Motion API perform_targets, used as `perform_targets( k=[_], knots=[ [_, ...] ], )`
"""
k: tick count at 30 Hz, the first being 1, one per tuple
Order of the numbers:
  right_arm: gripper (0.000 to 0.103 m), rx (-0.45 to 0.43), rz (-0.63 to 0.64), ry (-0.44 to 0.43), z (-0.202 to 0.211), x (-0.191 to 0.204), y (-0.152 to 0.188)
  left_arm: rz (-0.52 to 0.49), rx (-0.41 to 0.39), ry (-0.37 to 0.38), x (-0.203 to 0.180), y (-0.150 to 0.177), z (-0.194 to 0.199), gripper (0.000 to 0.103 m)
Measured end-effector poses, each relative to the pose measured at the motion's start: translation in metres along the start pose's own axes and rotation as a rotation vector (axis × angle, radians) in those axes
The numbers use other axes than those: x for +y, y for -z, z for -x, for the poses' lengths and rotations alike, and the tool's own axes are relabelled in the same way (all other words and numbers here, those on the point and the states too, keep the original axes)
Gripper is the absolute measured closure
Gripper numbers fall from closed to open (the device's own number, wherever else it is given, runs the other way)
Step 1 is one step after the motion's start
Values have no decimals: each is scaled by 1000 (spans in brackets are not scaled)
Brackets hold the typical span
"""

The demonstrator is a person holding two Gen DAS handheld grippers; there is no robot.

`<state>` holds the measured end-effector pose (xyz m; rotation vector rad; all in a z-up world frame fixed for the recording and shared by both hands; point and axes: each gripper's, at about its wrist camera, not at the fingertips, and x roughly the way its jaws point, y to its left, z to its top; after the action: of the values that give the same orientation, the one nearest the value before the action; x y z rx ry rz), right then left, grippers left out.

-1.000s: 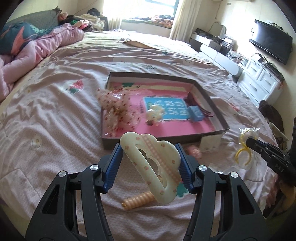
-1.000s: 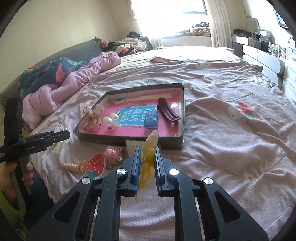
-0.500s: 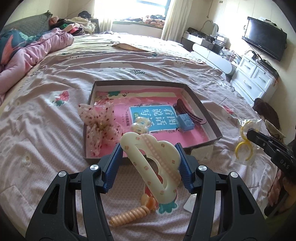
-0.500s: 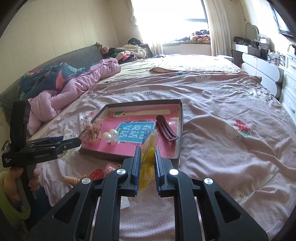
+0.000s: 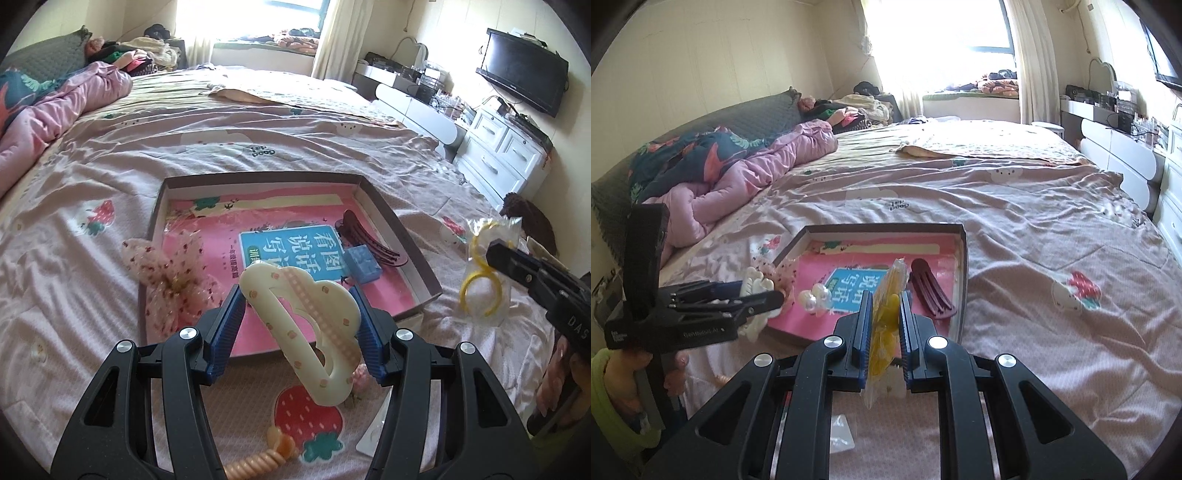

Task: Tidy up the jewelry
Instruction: 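Carry the cloud clip and bagged hair ties over the box with both tools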

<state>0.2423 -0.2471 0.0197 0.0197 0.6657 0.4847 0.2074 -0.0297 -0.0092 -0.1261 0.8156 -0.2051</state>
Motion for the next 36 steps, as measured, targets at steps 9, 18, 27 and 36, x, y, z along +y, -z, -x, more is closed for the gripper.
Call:
perform_targets(
  k=[9, 18, 27, 36],
  knots=[
    [90, 4, 2, 13, -17, -9, -14, -17, 33, 2, -4, -8, -26, 54],
    [90, 22, 2, 48, -40, -19, -23, -34, 83, 4, -8, -5, -55, 54],
    [90, 66, -6, 57, -71, -26, -22, -78, 81, -10, -12, -4, -67, 54],
    [90, 114, -3, 54, -95, -26, -18, -95, 71, -6, -11, -9, -72, 54]
  ],
)
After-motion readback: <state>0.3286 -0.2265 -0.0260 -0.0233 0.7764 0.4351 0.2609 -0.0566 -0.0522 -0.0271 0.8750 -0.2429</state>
